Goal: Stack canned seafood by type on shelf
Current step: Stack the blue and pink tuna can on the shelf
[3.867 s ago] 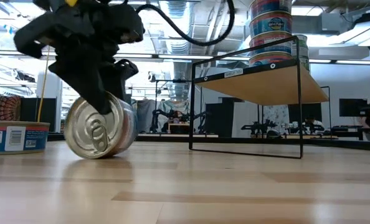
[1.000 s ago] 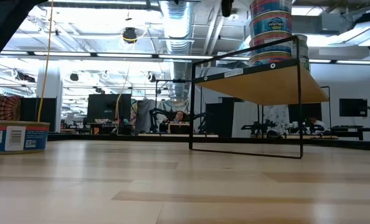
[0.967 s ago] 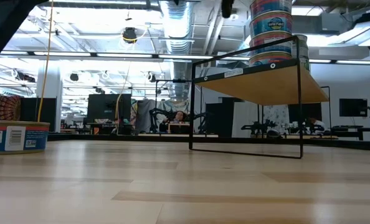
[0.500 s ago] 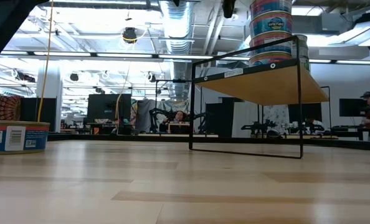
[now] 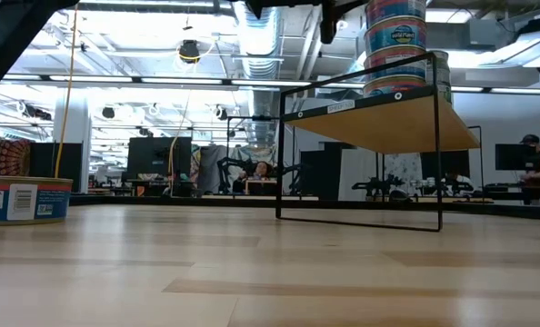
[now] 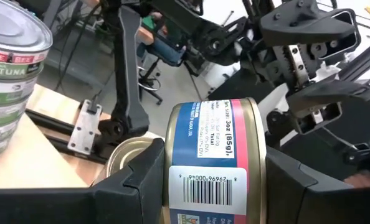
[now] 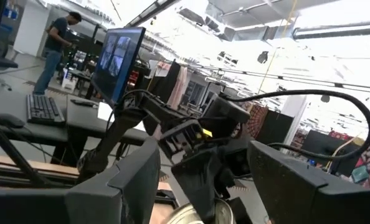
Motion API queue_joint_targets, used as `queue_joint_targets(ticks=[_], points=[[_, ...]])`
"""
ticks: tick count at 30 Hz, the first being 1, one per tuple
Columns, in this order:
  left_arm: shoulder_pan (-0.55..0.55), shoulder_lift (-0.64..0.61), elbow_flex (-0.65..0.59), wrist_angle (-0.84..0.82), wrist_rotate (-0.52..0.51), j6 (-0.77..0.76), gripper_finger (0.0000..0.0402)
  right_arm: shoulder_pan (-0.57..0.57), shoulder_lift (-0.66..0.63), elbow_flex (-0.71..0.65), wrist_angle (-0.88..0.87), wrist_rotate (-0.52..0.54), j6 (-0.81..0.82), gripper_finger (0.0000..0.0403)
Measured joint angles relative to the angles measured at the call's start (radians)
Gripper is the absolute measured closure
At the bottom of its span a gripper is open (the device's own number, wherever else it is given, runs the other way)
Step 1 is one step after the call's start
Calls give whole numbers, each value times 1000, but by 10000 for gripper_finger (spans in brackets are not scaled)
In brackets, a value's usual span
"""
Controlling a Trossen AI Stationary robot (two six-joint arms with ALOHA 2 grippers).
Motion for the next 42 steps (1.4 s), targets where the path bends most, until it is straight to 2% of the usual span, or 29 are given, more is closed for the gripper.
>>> queue_joint_targets(ticks=[11, 27, 34, 38, 42], points=[[0, 0, 0, -10, 12, -27, 210, -20, 2, 0, 3, 0, 6, 132], [0, -1, 1, 39, -21, 35, 126, -39, 6, 0, 4, 0, 48, 132], [1, -1, 1, 14, -45, 63, 112, -39, 8, 0, 2, -1, 54, 132], [3, -1, 1, 17, -47, 115, 112, -39, 15, 0, 2, -1, 57, 132], [18, -6, 6, 22, -48, 263, 112, -39, 21, 0, 2, -1, 62, 132]])
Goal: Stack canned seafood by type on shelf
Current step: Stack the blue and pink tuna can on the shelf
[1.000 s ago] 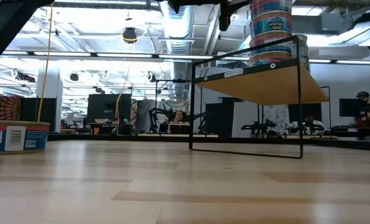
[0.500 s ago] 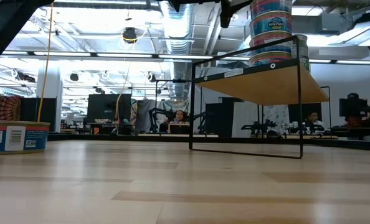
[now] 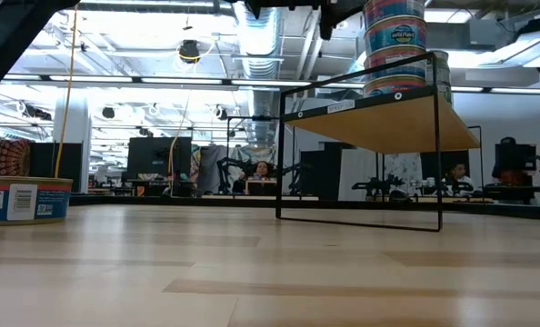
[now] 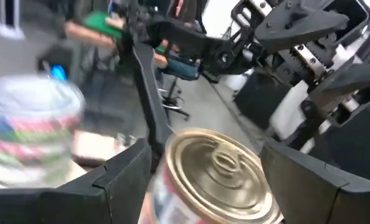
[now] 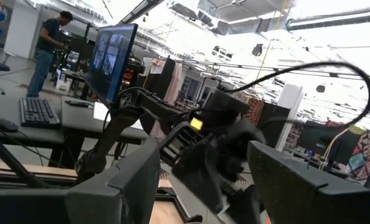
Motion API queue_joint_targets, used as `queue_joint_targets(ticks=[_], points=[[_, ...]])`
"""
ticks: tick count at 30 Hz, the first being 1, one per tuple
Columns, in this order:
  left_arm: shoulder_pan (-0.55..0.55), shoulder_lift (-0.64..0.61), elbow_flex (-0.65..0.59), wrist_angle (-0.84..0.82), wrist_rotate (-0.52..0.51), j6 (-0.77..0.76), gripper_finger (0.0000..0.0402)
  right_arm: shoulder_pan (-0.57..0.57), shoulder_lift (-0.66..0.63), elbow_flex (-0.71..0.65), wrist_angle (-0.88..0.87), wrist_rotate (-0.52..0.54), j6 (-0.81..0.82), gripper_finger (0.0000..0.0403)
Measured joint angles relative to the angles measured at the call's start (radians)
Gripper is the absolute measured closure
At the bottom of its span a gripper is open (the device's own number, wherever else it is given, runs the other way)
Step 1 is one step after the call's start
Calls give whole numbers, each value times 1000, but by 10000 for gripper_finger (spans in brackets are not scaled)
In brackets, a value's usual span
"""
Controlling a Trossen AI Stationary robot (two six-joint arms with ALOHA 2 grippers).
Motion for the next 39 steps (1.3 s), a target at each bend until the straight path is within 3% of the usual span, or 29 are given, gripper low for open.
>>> queue_joint_targets(ticks=[6, 12, 19, 25, 29, 35, 39], points=[[-4, -78, 31, -86, -9, 429, 125, 0, -1, 0, -24, 0, 31, 132], [-136, -179, -35, -291, -262, 826, 166, 2, -1, 0, -232, -7, 183, 132], [-302, -294, -188, -392, -505, 984, 199, 11, 79, 0, -353, -175, 247, 132], [-397, -428, -372, -424, -650, 919, 207, 18, 167, 0, -346, -179, 282, 132], [-428, -513, -480, -580, -709, 761, 207, -2, 238, 0, -329, -181, 385, 132], [-444, -570, -599, -864, -709, 352, 208, -33, 346, 0, -240, -181, 456, 132], [-489, -568, -679, -1029, -630, 145, 208, -47, 400, 0, -137, -181, 456, 132]])
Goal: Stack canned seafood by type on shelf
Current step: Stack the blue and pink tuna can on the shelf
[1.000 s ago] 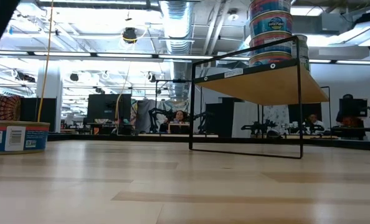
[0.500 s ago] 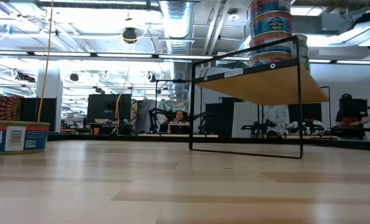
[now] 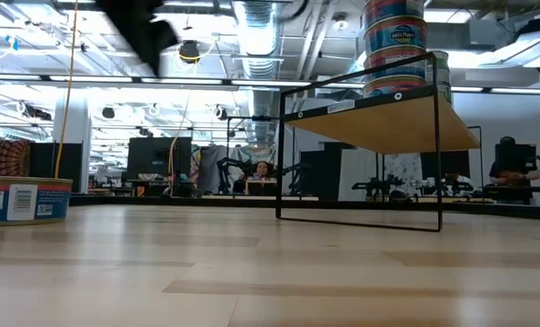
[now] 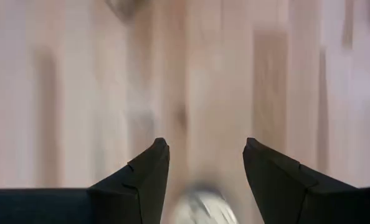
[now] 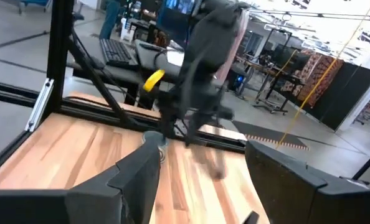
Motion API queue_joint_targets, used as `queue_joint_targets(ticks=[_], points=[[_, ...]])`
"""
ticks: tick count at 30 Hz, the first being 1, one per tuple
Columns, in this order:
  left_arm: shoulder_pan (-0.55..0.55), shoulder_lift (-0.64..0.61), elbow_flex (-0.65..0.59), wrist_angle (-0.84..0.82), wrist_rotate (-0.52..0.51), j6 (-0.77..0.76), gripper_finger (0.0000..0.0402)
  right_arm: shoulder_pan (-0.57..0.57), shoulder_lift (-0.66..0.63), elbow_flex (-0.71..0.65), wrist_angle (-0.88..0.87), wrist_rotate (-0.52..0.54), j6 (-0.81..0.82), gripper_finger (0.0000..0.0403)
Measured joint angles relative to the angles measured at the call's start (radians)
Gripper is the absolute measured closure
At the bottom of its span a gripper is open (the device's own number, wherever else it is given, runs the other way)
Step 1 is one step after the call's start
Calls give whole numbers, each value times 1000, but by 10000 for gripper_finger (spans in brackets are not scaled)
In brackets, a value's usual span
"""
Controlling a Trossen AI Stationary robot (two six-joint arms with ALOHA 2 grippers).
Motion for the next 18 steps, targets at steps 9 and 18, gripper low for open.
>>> queue_joint_targets(ticks=[9, 18], points=[[-179, 0, -286, -62, -26, -283, 208, 10, 93, 0, 180, 0, 10, 132], [-263, 0, -430, 16, -129, -396, 208, 57, 152, 0, 309, 0, 26, 132]])
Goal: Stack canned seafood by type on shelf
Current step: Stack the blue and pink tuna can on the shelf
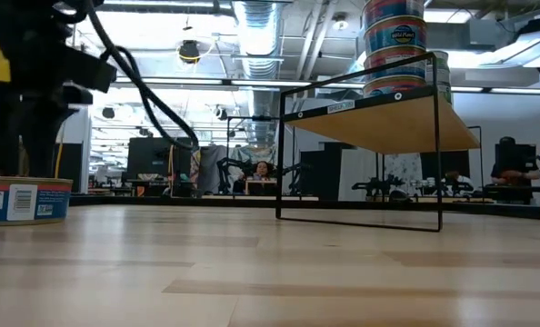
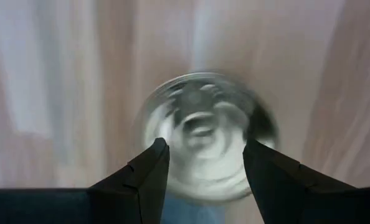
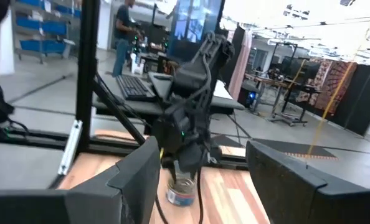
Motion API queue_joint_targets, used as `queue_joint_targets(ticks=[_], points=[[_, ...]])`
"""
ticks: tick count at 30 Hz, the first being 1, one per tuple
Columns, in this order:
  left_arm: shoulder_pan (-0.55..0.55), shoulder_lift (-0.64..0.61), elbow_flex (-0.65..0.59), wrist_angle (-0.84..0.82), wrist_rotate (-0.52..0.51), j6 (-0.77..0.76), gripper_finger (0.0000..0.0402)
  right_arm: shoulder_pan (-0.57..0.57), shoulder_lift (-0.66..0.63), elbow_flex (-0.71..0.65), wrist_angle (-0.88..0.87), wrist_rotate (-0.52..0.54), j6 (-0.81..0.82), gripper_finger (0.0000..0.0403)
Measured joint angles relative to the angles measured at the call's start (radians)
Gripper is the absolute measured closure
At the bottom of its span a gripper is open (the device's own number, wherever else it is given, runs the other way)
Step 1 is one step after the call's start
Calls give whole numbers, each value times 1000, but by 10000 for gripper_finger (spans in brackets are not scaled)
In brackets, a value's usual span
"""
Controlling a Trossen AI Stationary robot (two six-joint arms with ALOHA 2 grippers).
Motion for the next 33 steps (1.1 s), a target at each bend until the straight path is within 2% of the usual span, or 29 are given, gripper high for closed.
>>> queue_joint_targets(ticks=[3, 9, 13, 18, 22, 28, 33], points=[[-6, -2, -46, 169, -5, 61, 208, 16, 12, 0, 30, 0, 1, 132], [-6, 3, -141, 712, -16, 287, 208, 39, 19, 0, 57, 0, 15, 132], [-6, 1, -157, 976, -59, 423, 208, 60, 19, 0, 56, 0, 11, 132], [-20, -19, -65, 904, -103, 450, 207, 75, 19, 0, 54, 6, 2, 132], [-101, 4, 10, 747, -126, 431, 207, 76, 19, 0, 39, 35, -9, 132], [-261, 98, 20, 685, -324, 458, 207, 61, 19, 0, 28, 49, -4, 132], [-336, 177, 20, 661, -457, 582, 207, 43, 18, 0, 14, 50, 29, 132]])
